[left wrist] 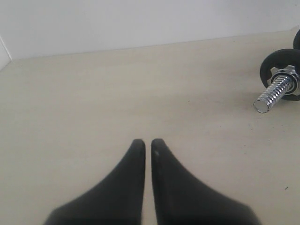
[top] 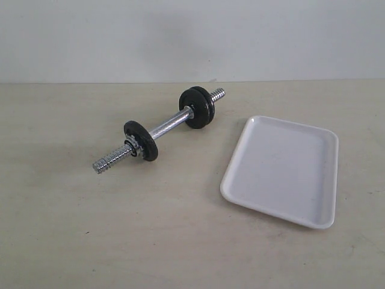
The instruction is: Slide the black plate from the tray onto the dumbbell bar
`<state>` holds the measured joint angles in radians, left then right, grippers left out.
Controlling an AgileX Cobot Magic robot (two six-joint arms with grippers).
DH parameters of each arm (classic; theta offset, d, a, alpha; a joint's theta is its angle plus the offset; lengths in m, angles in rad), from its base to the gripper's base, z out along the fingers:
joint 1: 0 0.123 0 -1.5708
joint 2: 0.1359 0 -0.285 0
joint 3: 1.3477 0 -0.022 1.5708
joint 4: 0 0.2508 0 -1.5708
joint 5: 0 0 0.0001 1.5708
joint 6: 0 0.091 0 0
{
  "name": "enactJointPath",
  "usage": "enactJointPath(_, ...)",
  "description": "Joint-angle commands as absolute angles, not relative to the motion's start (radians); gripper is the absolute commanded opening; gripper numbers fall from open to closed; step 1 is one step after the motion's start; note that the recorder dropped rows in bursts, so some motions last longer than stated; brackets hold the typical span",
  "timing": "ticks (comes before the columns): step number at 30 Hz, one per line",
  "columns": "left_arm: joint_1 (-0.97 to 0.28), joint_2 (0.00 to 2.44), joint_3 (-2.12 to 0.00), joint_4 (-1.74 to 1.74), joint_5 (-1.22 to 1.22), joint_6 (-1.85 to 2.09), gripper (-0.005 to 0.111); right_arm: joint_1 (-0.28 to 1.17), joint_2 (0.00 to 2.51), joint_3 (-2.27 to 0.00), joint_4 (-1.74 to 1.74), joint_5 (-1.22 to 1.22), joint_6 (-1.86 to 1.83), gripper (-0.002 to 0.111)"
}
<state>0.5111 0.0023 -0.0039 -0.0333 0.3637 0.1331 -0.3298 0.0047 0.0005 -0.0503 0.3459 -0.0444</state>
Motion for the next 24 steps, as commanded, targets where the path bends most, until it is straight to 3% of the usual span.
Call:
enactJointPath(1, 0.514, 0.0, 0.0, -0.033, 0.362, 0.128, 0.004, -0.348, 0.0, 0.0, -0.056, 0.343, -0.041, 0.0)
enactJointPath(24, 0.488, 0.0, 0.0, -0.033, 0.362, 0.128, 0.004, -0.348, 0.0, 0.0, -0.056, 0.343, -0.036, 0.0)
